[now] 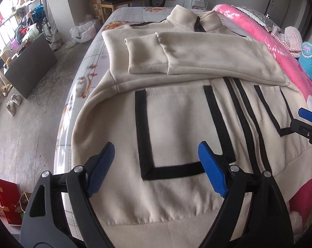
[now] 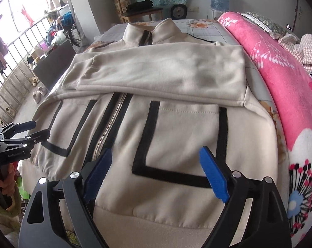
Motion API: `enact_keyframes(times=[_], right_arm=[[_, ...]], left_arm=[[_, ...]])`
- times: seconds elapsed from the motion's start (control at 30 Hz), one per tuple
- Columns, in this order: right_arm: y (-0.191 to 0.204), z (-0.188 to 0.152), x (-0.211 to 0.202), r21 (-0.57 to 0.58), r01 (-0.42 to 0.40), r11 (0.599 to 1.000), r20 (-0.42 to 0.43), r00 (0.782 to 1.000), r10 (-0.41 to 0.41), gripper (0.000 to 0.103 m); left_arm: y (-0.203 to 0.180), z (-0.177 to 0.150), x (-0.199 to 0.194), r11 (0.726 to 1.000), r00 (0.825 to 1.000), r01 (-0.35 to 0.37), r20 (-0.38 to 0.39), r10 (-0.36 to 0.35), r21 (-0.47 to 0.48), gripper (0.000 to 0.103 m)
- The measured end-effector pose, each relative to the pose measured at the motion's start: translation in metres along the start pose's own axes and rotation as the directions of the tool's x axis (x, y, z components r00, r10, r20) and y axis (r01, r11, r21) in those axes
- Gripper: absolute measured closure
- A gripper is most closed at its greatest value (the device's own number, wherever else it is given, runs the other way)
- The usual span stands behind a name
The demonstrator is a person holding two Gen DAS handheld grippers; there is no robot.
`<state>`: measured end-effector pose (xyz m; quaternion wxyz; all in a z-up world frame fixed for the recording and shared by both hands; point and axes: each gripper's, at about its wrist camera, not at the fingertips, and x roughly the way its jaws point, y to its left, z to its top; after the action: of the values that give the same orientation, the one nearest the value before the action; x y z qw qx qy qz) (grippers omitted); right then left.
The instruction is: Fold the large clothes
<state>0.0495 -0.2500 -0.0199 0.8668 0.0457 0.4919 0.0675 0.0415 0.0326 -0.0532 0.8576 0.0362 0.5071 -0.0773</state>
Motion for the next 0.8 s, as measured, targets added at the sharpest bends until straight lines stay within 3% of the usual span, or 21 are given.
enact_keyframes(times=[0.27, 0.33, 0.8], right_arm=[[0.000, -0.035, 0.023, 0.023, 0.021, 1.000, -0.073, 0.997, -0.019, 0.018], [0.005, -0.036, 0.023, -0.002, 0.041, 0.999, -0.066, 0.997, -0.041, 0.014], [0.010, -0.031, 0.028, -0.026, 0.080, 0.996, -0.087, 0.993, -0.082, 0.014]], left_arm=[[0.001, -0.025, 0.014, 0.998, 0.998, -0.054, -0.042, 0.053, -0.039, 0.019], [0.002, -0.028, 0.012, 0.997, 0.998, -0.056, -0.031, 0.055, -0.053, 0.017], [0.001, -0.029, 0.013, 0.991, 0.994, -0.106, -0.031, 0.104, -0.079, 0.008]])
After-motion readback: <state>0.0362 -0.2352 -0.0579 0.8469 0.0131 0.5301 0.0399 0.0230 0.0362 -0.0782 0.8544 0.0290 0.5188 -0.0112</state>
